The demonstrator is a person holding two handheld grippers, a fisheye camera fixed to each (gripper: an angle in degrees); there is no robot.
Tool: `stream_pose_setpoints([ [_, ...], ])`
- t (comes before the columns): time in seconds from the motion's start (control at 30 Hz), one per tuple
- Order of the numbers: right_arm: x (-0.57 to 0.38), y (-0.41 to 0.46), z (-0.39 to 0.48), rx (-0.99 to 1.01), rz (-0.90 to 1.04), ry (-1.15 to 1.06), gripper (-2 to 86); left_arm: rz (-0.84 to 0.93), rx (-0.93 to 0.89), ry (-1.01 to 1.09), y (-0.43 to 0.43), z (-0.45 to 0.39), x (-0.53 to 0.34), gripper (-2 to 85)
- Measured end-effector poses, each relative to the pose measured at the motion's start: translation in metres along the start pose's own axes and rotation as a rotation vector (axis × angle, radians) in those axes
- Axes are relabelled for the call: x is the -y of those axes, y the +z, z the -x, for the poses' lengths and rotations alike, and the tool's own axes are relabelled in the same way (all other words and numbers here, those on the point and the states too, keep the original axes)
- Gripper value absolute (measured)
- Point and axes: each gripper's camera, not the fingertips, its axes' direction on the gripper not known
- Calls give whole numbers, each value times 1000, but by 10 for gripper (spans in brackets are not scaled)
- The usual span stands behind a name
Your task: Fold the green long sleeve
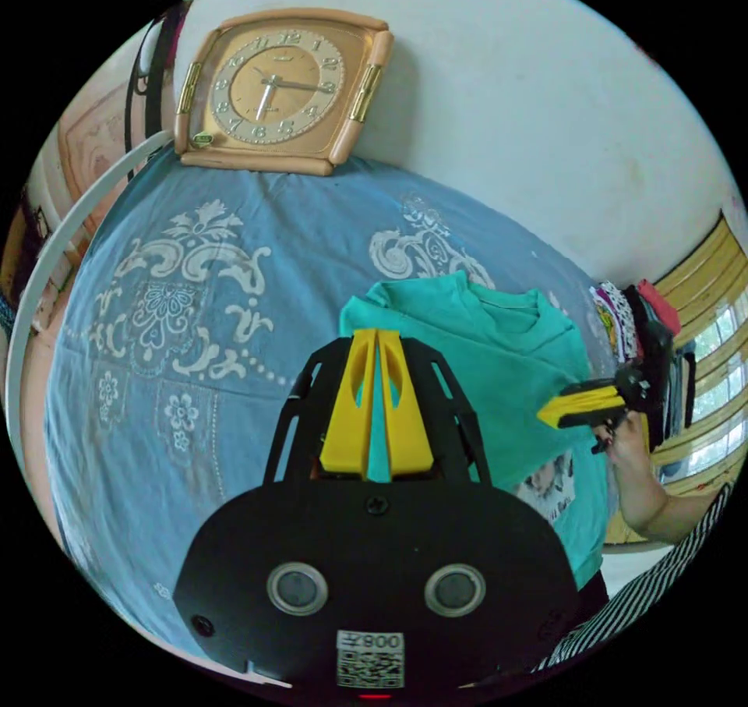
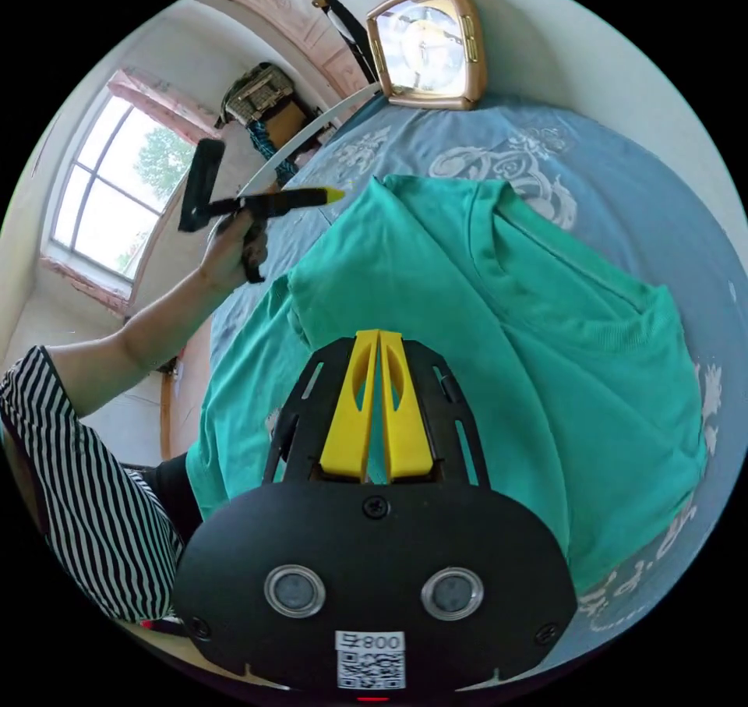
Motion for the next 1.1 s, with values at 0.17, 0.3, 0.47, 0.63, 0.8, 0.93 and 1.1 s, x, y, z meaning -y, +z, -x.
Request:
stream_pose_setpoints([
  [0.17,82,20,11,-11,-79,-62,12,50,-48,44,-30,2,-44,7],
  [0.3,132,38,19,-40,-86,-96,40,42,-156,-71,-47,29,-68,26],
  [0.47,181,67,26,-42,-18,-103,51,13,-322,-242,-48,69,-84,39],
  [0.63,207,97,25,-44,92,-84,15,-22,-426,-366,-46,106,-74,11],
  [0.8,219,93,37,-4,16,-123,3,-94,-318,-309,-76,116,-62,3],
  [0.93,230,109,32,-58,88,-89,1,-66,-306,-315,-81,126,-59,2],
  [1.1,216,78,37,-63,-50,-98,1,-192,-321,-301,-110,128,-58,2],
])
